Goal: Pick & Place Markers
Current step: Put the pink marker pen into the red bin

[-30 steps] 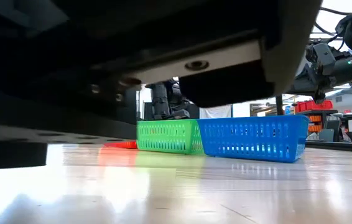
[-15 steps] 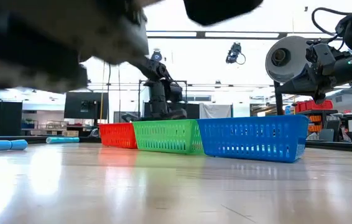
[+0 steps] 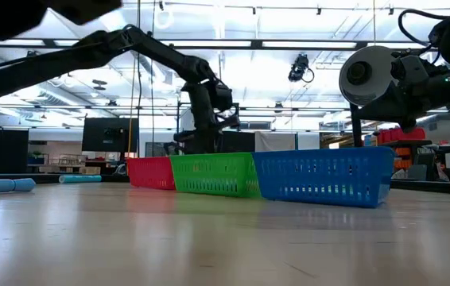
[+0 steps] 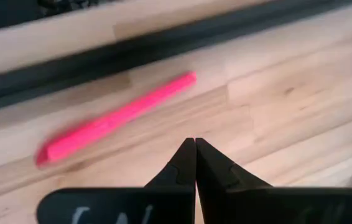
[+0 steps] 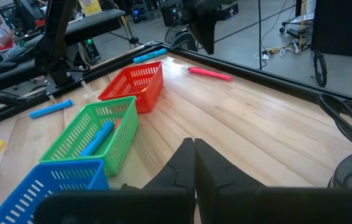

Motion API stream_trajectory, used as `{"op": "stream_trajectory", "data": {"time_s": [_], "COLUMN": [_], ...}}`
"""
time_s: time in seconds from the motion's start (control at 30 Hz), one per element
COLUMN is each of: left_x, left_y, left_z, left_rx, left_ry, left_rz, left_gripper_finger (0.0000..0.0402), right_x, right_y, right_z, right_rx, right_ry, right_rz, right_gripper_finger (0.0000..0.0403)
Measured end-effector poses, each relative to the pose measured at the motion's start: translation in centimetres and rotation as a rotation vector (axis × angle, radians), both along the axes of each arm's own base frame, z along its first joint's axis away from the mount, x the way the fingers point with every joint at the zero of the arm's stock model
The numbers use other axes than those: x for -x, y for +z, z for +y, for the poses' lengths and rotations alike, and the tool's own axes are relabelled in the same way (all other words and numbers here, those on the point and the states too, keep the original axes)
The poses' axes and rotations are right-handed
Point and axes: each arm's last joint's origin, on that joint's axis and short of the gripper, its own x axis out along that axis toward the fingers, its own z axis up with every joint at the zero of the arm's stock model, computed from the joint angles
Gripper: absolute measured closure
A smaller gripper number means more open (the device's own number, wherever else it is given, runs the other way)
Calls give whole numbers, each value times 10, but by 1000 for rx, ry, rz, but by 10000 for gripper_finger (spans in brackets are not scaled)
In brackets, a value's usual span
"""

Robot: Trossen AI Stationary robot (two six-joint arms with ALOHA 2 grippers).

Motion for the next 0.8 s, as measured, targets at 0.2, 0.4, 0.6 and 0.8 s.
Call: {"op": "stream_trajectory", "data": {"time_s": [0.2, 0.4, 0.6, 0.8], "left_x": [0, -3, -11, -16], "left_y": [-1, 1, 2, 2], "left_z": [-6, -10, -20, -31], "left_rx": [-5, -119, -207, -280], "left_ry": [-53, -219, -556, -946], "left_rz": [51, 111, 129, 167], "left_gripper_finger": [400, 383, 329, 257], "right_x": [0, 0, 0, 0], "right_y": [0, 0, 0, 0], "right_z": [0, 0, 0, 0], "right_rx": [0, 0, 0, 0], "right_ry": [0, 0, 0, 0], "right_rz": [0, 0, 0, 0], "right_gripper_finger": [403, 403, 403, 403]}}
